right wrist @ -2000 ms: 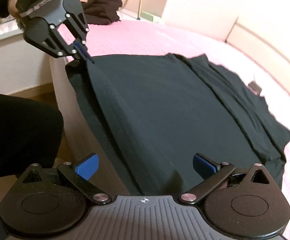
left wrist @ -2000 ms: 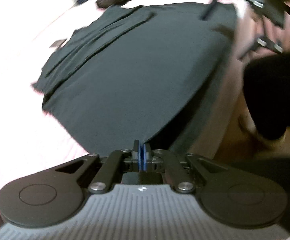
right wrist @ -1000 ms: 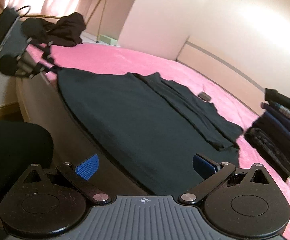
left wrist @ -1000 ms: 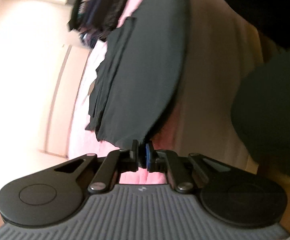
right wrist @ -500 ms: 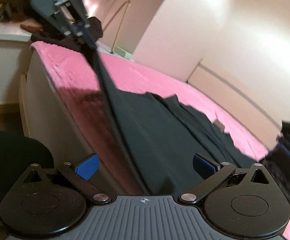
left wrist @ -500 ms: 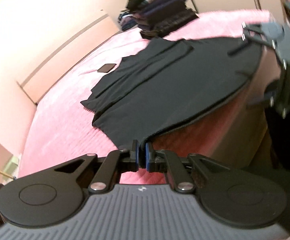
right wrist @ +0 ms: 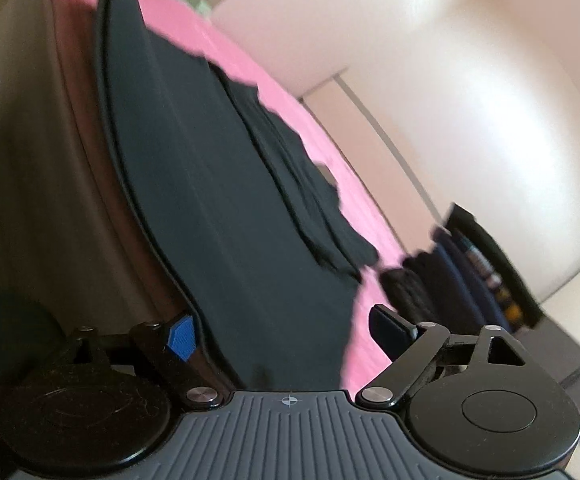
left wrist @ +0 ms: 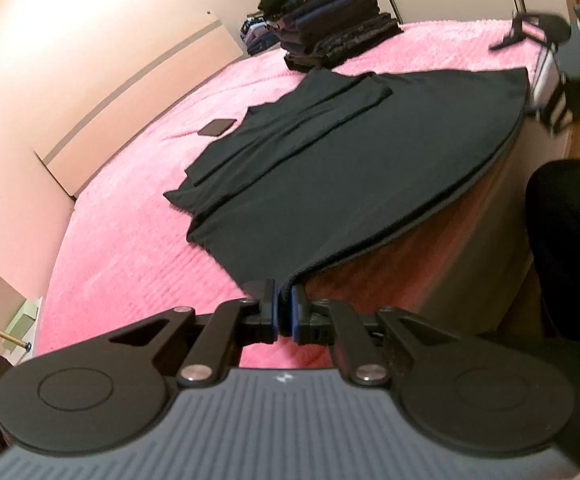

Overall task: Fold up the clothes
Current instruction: 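Lift the hem with the left gripper while the right gripper grasps the other hem corner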

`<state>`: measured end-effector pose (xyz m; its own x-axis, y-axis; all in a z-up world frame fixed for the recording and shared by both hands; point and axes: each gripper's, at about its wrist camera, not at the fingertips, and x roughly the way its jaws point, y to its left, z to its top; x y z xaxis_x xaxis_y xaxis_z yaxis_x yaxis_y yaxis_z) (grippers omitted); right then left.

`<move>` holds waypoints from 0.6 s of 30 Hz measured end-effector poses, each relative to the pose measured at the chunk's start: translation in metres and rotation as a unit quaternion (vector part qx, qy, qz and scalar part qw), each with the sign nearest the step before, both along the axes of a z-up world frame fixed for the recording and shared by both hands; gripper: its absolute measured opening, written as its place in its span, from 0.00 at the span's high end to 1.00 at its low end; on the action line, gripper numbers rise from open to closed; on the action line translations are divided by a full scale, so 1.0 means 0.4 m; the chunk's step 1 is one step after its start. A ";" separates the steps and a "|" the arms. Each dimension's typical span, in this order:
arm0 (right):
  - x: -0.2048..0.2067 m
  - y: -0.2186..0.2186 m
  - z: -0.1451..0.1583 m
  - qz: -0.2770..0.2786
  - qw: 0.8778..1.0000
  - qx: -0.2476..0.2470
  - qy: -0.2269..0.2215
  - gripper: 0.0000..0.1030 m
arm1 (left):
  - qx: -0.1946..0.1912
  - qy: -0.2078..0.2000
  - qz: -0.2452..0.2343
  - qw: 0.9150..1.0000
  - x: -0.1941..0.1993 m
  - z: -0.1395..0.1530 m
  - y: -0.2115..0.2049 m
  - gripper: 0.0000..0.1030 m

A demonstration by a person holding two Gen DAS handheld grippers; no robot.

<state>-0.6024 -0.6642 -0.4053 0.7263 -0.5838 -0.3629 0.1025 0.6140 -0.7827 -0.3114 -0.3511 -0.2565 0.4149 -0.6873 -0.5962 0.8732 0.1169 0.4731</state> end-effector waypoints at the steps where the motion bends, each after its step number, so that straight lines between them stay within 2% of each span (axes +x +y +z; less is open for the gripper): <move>1: -0.012 -0.019 0.000 -0.005 1.000 -0.009 0.008 0.30 | 0.004 -0.002 -0.001 1.000 -0.002 -0.006 0.000 0.95; 5: -0.034 -0.056 -0.008 0.004 0.998 -0.033 0.046 0.43 | 0.013 -0.012 0.001 1.000 -0.006 -0.025 -0.006 0.95; 6: -0.036 -0.061 -0.009 0.007 0.998 -0.036 0.054 0.55 | 0.015 -0.015 0.001 1.000 -0.006 -0.029 -0.008 0.95; 7: -0.036 -0.069 -0.005 0.003 0.998 -0.033 0.056 0.74 | 0.017 -0.019 0.002 1.000 -0.007 -0.032 -0.010 0.95; 8: -0.037 -0.077 0.000 -0.001 0.998 -0.029 0.058 0.84 | 0.019 -0.024 0.001 1.000 -0.007 -0.034 -0.010 0.95; 9: -0.038 -0.086 0.004 -0.005 0.998 -0.026 0.061 0.98 | 0.019 -0.030 -0.001 0.999 -0.009 -0.034 -0.009 0.95; 12: -0.042 -0.107 0.022 -0.016 0.998 -0.018 0.065 0.98 | 0.019 -0.047 -0.006 0.999 -0.016 -0.032 -0.004 0.96; 18: -0.129 -0.036 0.144 -0.006 0.999 -0.042 0.034 0.99 | -0.011 -0.078 -0.015 0.997 -0.076 0.038 0.083 0.96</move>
<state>-0.6542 -0.6787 -0.3479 0.6946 -0.6224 -0.3607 0.0538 0.5450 -0.8367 -0.3417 -0.3181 -0.2414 0.4802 -0.7128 -0.5113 0.7926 0.1029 0.6010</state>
